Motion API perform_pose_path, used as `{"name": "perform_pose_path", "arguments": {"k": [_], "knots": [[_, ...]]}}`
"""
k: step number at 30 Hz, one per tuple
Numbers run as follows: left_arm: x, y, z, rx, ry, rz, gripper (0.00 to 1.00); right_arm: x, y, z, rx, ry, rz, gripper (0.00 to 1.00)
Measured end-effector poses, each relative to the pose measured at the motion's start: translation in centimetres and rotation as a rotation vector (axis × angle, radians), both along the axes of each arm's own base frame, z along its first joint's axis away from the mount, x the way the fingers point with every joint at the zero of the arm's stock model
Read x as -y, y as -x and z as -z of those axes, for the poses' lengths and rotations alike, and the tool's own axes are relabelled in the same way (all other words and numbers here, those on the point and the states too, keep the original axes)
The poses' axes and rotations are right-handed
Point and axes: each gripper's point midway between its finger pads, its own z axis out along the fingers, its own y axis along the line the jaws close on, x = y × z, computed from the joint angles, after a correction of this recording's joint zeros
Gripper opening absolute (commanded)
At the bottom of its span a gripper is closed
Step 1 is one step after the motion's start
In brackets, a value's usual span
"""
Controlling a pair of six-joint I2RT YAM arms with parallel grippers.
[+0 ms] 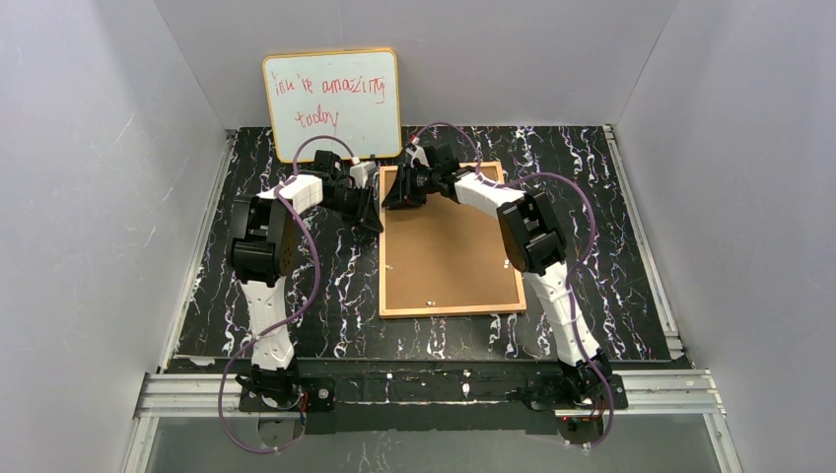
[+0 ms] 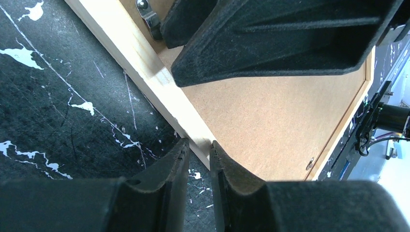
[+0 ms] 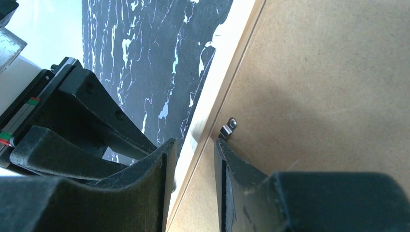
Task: Put the photo into the frame
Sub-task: Install the photo frame at the center of the board.
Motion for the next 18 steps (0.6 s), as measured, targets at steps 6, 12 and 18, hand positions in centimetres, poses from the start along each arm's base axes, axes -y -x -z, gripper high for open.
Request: {"name": "perform_pose_path", "arguments": {"k": [6,12,18], "knots": [[0.0,0.0,0.0,0.003,0.002,0.003,0.2,1.0,-0.1,0.0,-0.002,0.013,0.014,0.43],[0.0,0.0,0.0,0.006,0.003,0.005,0.2,1.3,-0.3,0.1,-0.003,0.013,0.022,0.42],[0.0,0.0,0.0,0.008,0.002,0.006,0.2,1.2,-0.3,0.0,-0.009,0.011,0.025,0.41]]}}
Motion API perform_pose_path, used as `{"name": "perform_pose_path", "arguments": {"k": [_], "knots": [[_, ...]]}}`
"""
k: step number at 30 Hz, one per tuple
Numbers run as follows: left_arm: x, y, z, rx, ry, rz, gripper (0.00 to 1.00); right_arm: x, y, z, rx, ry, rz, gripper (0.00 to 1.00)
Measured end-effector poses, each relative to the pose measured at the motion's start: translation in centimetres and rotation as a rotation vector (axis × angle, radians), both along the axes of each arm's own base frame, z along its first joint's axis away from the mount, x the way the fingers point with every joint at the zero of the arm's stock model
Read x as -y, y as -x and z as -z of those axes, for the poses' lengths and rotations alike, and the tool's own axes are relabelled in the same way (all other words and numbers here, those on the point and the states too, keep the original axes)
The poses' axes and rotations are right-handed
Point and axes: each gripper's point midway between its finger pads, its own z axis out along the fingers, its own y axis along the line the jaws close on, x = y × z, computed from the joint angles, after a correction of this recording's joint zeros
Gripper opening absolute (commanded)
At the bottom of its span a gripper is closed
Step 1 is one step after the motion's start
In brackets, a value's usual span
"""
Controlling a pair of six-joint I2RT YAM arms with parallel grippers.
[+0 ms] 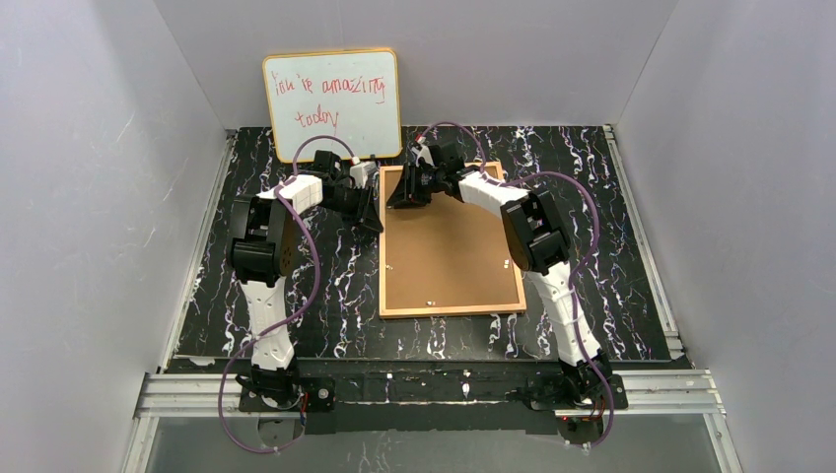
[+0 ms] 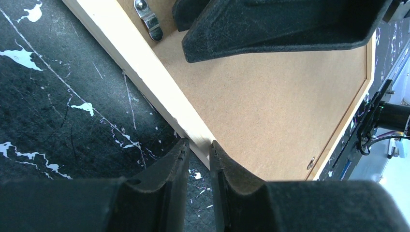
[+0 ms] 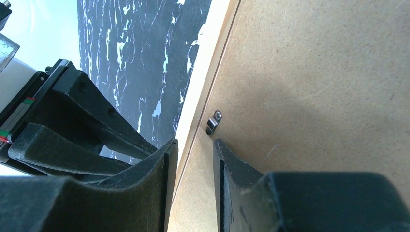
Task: Put the photo into the frame
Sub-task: Install the photo frame at the center of the board.
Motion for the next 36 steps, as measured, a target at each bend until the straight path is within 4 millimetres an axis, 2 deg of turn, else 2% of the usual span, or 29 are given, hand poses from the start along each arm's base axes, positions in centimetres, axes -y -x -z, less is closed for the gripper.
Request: {"name": "perform_pose_path", "arguments": {"k": [36], "knots": [[0.0,0.0,0.0,0.005,0.0,0.006,0.19,-2.1,-0.4,-0.1,-0.099,-0.083,0.074,0.34]]}}
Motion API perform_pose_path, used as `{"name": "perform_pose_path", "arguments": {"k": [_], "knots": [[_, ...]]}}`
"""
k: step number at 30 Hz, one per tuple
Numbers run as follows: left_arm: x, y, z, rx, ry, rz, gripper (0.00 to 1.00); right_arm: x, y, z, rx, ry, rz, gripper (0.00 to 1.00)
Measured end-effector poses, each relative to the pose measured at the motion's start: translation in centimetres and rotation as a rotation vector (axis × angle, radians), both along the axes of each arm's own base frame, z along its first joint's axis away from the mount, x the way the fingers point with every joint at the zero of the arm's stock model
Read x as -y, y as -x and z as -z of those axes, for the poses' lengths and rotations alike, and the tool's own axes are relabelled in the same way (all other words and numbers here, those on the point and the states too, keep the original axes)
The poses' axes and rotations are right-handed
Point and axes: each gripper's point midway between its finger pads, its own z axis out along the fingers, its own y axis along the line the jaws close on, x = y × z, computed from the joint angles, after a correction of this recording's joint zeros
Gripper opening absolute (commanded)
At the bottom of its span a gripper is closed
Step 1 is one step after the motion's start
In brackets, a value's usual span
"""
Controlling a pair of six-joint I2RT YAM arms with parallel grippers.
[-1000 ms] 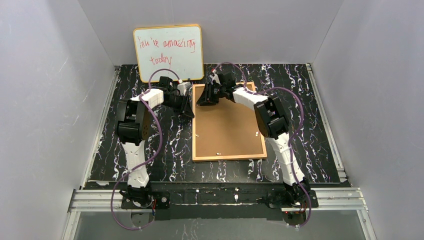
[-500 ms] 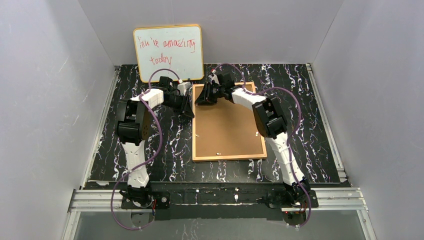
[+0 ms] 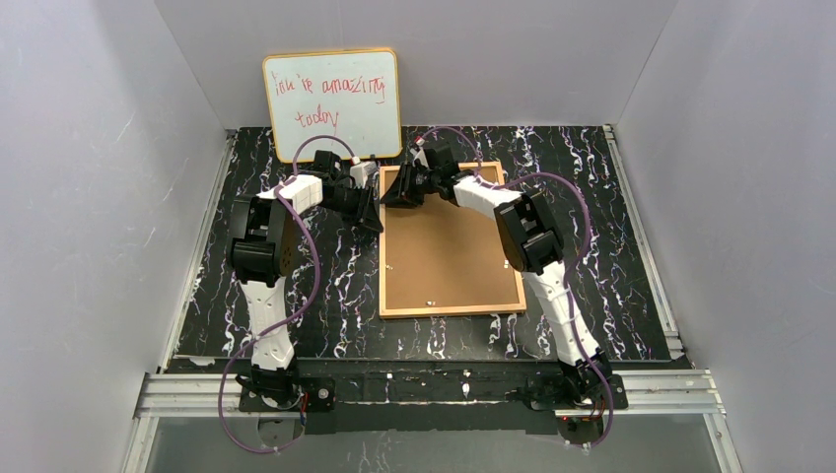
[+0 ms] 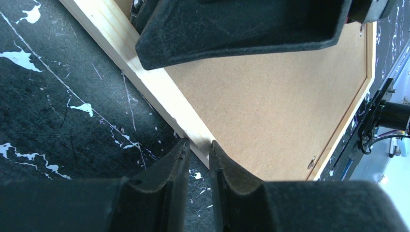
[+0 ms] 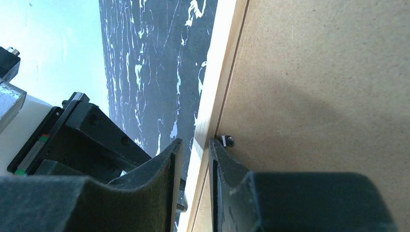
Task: Put the photo into the frame
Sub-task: Install the photo frame at the center of the board.
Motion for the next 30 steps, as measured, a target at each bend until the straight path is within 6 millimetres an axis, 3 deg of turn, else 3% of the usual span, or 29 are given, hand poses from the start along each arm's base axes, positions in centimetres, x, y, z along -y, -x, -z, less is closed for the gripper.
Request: {"name": "perform_pose_path", "arguments": {"k": [9,14,19,22,26,28,30], "knots": [[0.0,0.0,0.0,0.002,0.0,0.002,0.19,-0.2,-0.1,0.1,-0.001,-0.003,0.01,0.35],[-0.3,-0.1,-0.1,0.005,-0.003,0.004,0.26,0.5,0.1,-0.3,-0.006,-0.026,0.013,0.59],[-1.6,0.0,-0.1,0.003,-0.037,0.008,0.43,3.0,0.3,-3.1,-0.004,-0.038,0.035,0.76],[-2.9,0.0,-0.2,0.002,-0.054,0.006,0.48,6.8,-1.1,-6.9,0.048,-0.05,0.093,0.92],[-4.3,0.4,-0.2,0.02,-0.096,0.016,0.49,14.8,-3.7,-11.6,0.151,-0.033,0.243,0.98],[-4.2,1.2,-0.1,0.031,-0.117,0.042,0.49,19.8,-4.8,-12.9,0.19,0.003,0.346,0.99],[-3.7,2.2,0.0,0.048,-0.144,0.082,0.49,24.2,-5.5,-12.6,0.198,0.057,0.444,0.99]]}}
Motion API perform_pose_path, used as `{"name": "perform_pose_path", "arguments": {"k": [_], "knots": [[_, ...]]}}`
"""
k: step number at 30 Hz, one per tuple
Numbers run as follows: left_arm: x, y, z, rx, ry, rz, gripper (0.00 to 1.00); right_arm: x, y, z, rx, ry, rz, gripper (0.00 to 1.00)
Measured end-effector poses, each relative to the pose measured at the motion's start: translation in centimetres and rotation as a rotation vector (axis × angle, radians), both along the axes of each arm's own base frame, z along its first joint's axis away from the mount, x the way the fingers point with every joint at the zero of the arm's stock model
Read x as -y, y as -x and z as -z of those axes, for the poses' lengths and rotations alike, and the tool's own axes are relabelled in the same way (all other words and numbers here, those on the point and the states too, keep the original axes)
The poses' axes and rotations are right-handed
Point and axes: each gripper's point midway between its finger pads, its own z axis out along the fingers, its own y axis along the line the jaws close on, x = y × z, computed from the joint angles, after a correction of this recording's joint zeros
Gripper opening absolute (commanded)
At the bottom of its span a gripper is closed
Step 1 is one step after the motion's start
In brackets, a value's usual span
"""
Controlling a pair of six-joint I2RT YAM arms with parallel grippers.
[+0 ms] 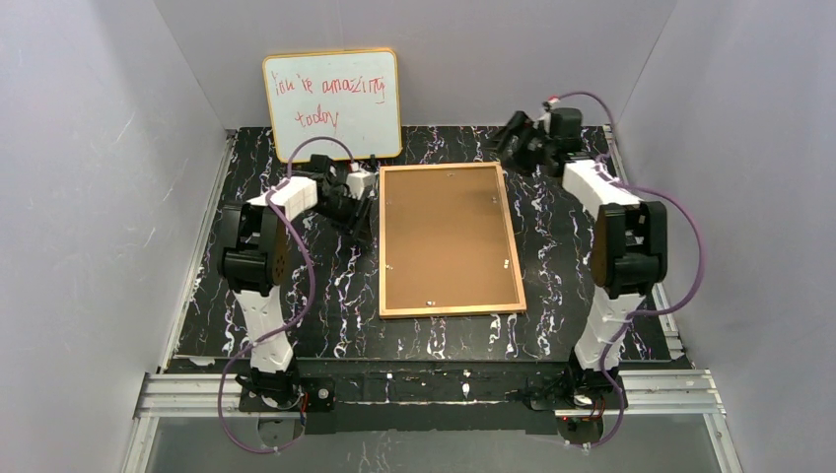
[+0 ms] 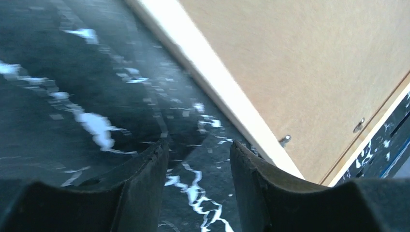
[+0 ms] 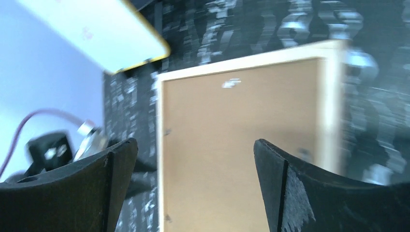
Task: Put the photo into the frame
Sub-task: Install the photo frame at the center of the board, then adjust the photo frame at the center of the board.
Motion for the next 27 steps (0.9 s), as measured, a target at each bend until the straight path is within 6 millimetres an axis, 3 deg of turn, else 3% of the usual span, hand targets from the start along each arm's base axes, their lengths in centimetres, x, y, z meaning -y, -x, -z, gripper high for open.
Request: {"name": "perform_pose_path", "arguments": {"k": [3,7,10,13,18,23,27], "knots": [[1.6,2.3,0.2,0.019,-0.045,0.088,0.48,5.8,-0.2,2.6,-0.059,0.069,0.136,0.99],[3.3,4.5,0.4,0.033,-0.076,0.177,0.46,9.0,0.3,7.1,-0.177,0.123,0.201,0.99],[3.8,5.3,0.4,0.04,-0.08,0.203,0.45,9.0,0.3,9.6,-0.237,0.136,0.189,0.99],[4.2,6.0,0.6,0.053,-0.078,0.226,0.45,7.7,0.5,12.7,-0.311,0.114,0.15,0.99],[4.9,7.0,0.5,0.087,-0.113,0.273,0.45,5.4,-1.1,12.3,-0.287,0.105,0.103,0.99],[4.5,8.0,-0.2,0.039,-0.131,0.287,0.47,4.2,-1.2,12.4,-0.283,0.116,0.087,0.99],[4.9,6.6,-3.4,0.066,-0.106,0.305,0.5,4.2,-1.2,12.4,-0.283,0.117,0.089,0.99]]}}
